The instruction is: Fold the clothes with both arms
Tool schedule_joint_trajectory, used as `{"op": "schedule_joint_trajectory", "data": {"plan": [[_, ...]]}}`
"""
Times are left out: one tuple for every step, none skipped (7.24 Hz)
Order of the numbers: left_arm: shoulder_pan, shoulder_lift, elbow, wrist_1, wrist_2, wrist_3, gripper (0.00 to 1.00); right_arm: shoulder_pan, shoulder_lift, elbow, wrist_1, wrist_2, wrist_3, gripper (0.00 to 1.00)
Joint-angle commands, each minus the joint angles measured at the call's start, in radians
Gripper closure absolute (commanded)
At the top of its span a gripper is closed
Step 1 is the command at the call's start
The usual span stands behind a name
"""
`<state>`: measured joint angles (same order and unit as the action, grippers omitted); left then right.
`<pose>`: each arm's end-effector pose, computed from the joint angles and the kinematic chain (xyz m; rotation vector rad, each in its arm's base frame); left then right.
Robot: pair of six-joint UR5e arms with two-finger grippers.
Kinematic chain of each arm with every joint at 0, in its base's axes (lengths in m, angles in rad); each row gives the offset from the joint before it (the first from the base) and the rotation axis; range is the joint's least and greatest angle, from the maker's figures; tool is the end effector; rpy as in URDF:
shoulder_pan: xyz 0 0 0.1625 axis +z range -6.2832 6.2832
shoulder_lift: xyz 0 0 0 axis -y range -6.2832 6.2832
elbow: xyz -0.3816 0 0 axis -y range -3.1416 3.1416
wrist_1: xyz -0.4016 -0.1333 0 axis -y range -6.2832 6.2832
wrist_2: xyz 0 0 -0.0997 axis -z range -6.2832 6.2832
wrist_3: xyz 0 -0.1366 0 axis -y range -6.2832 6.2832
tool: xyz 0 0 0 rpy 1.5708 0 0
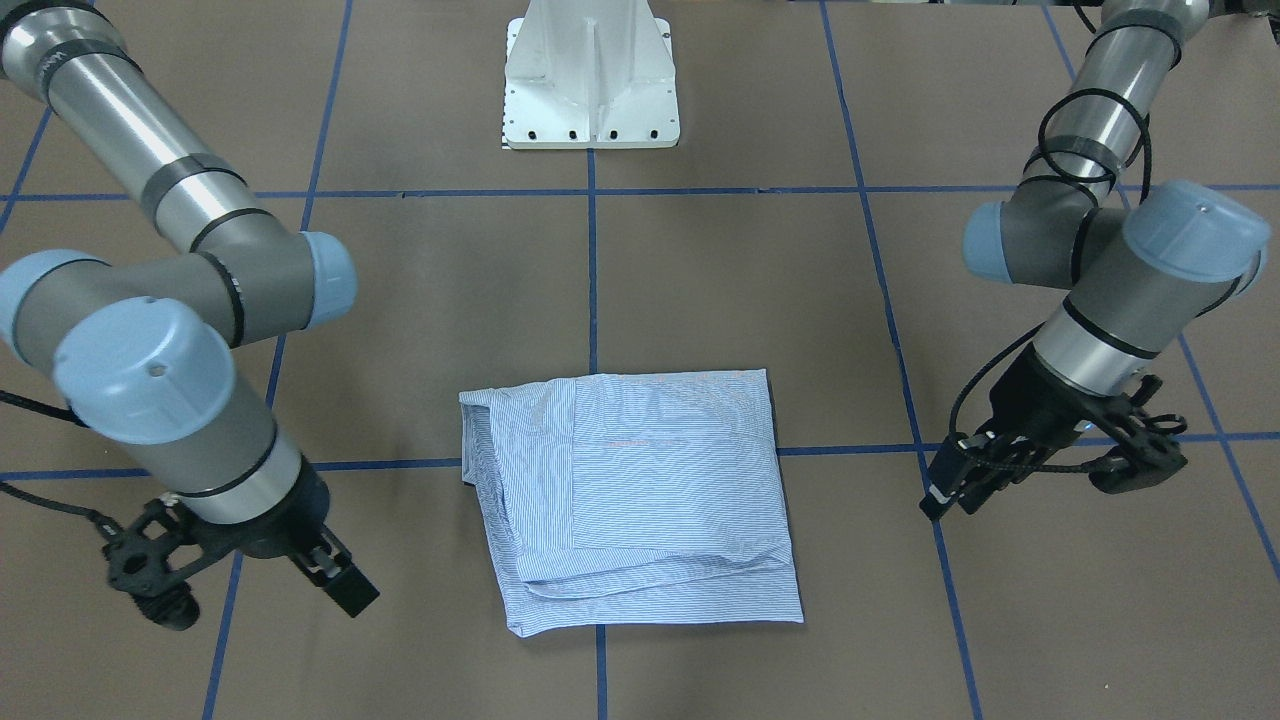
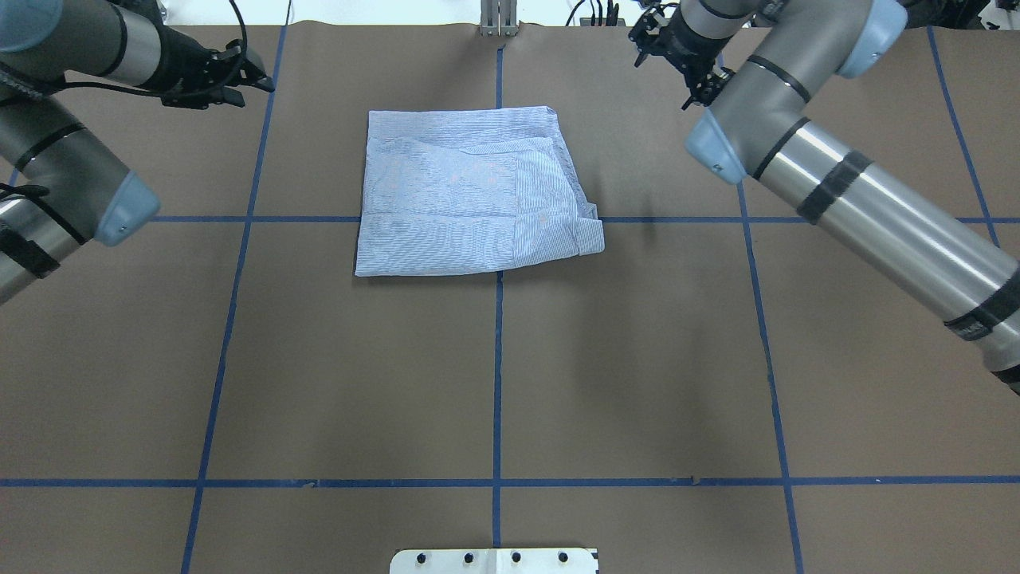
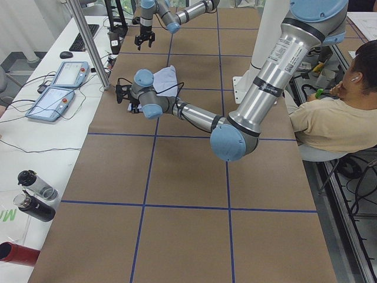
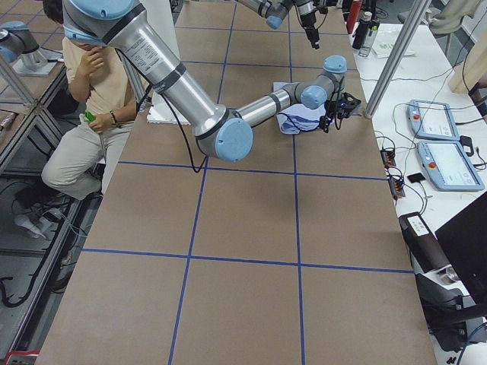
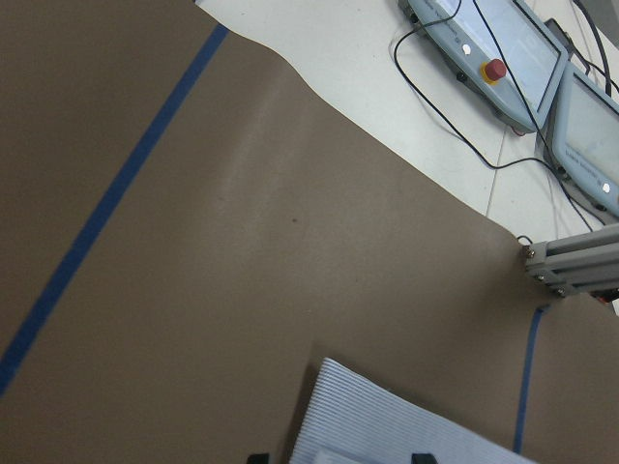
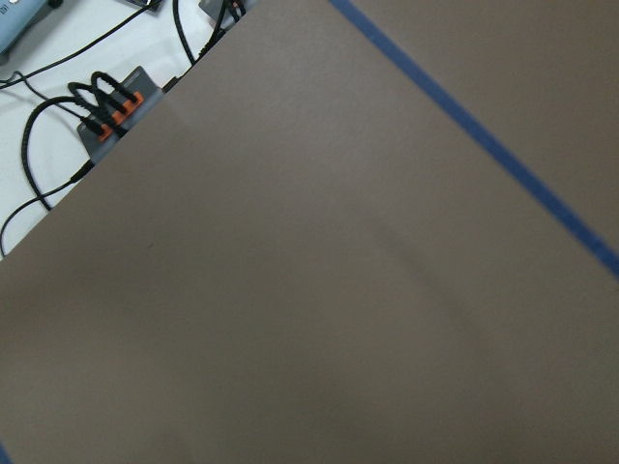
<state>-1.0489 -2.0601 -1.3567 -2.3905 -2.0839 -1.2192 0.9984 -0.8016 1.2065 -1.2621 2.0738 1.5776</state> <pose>0.3002 -0.6548 0.3561 0.3379 1.1166 -0.3363 -0.3703 -0.6992 0.3037 -0.0935 -0.8644 0.7639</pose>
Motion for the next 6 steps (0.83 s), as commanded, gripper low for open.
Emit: {"op": "schedule_joint_trajectory", "data": {"plan": [[-0.090,0.102,-0.004,0.002,-0.044,0.407,0.42,0.128,-0.156,0.063,-0.003,0.139,-0.332,0.00],[-0.129,0.133,-0.001,0.016,-0.053,0.553,0.42,0.194,-0.218,0.070,-0.008,0.205,-0.526,0.00],[-0.196,0.143,0.001,0.075,-0.099,0.689,0.42,0.271,-0.273,0.070,-0.011,0.269,-0.717,0.00],[-0.267,0.143,-0.001,0.162,-0.154,0.859,0.42,0.349,-0.321,0.074,-0.014,0.302,-0.880,0.00],[-0.331,0.144,-0.002,0.218,-0.204,0.988,0.41,0.392,-0.387,0.120,-0.049,0.325,-1.021,0.00],[-0.365,0.168,-0.002,0.249,-0.214,1.101,0.37,0.442,-0.468,0.190,-0.107,0.330,-1.167,0.00]]}}
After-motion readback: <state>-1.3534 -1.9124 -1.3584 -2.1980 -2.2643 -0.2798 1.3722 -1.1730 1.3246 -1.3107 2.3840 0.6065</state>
